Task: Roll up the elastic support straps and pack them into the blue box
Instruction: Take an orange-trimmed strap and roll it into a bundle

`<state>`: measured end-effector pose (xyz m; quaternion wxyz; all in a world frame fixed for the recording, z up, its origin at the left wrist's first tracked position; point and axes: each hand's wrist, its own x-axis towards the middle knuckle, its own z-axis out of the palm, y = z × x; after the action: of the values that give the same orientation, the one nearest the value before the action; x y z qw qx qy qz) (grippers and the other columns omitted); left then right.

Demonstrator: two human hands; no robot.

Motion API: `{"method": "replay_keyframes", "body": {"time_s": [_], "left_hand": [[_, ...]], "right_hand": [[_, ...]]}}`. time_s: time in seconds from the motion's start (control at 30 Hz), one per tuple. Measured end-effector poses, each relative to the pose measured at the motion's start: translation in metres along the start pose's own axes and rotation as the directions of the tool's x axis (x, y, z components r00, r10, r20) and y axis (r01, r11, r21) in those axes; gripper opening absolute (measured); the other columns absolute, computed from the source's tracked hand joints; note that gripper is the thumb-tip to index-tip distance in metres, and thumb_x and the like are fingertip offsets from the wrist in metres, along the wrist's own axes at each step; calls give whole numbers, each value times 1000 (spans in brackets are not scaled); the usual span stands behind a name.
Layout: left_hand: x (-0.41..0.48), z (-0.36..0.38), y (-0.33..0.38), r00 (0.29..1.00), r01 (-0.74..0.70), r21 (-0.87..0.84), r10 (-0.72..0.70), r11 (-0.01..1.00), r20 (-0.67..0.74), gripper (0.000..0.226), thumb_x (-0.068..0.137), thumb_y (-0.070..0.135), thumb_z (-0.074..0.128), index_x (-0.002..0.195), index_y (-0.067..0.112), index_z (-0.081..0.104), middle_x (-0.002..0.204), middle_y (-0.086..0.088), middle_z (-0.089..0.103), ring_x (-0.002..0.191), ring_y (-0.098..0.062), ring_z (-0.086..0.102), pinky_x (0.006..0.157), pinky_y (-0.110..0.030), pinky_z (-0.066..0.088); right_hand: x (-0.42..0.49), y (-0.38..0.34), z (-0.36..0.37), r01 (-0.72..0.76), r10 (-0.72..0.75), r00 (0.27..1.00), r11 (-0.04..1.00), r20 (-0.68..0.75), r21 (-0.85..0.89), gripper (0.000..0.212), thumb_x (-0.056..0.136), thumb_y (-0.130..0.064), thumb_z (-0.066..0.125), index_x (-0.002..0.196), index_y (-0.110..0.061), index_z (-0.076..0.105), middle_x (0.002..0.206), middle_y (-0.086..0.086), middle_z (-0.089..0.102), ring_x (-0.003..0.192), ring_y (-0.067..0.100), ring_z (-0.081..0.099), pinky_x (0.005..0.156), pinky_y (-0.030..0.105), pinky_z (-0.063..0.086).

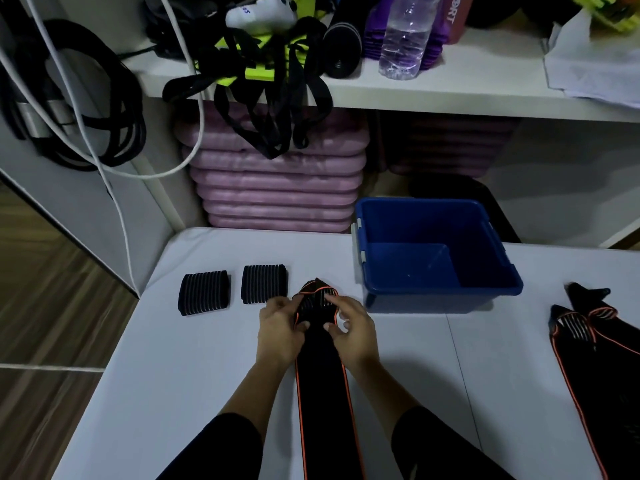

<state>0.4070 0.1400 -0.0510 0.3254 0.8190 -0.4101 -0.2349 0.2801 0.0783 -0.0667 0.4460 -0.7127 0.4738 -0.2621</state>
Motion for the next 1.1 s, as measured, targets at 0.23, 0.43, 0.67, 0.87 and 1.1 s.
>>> {"method": "replay_keyframes", "body": {"time_s": [0.23, 0.43, 0.67, 0.87, 1.1], "left_hand": [[-19, 2, 3, 954, -166, 196, 208, 966, -216, 46, 73, -2, 63, 116, 14, 62, 111, -13, 52, 100, -30, 50, 79, -41, 52], [-31, 15, -7, 966, -224, 364, 256, 904, -43, 49, 81, 14, 59, 130, 12, 51, 133, -8, 50, 109, -29, 50, 83, -38, 48], [-29, 17, -8, 980, -198, 486, 159, 851, 121, 54, 93, 34, 40, 144, 24, 27, 153, 6, 22, 125, -21, 32, 96, -34, 35], [-51, 6, -10, 982, -188, 264, 187, 946, 29, 49, 85, 16, 57, 133, 19, 47, 140, -4, 40, 119, -26, 40, 96, -36, 42], [-139, -8, -8, 990, -100, 9, 98, 995, 97, 30, 82, 11, 65, 110, 21, 64, 105, 1, 61, 97, -14, 54, 82, -13, 40]], "right_hand": [[-13, 7, -2, 100, -93, 994, 981, 48, -168, 54, 85, -13, 58, 135, -29, 47, 138, 1, 37, 129, 18, 40, 106, 28, 37], [-19, 9, 0, 202, -163, 977, 921, 141, -334, 58, 84, -31, 38, 142, -27, 35, 145, 1, 33, 128, 21, 36, 105, 38, 40], [-14, 13, -1, 201, -62, 960, 829, 273, -522, 65, 88, -28, 47, 148, -15, 22, 153, 10, 21, 137, 29, 22, 115, 40, 25], [-37, 8, -12, 84, 14, 974, 906, 228, -414, 63, 91, -27, 54, 147, -20, 25, 149, 8, 25, 137, 27, 23, 114, 38, 28], [-127, 19, -42, 113, -42, 951, 969, 305, -219, 45, 85, -32, 54, 126, -16, 55, 125, 3, 54, 118, 18, 47, 105, 33, 39]]}}
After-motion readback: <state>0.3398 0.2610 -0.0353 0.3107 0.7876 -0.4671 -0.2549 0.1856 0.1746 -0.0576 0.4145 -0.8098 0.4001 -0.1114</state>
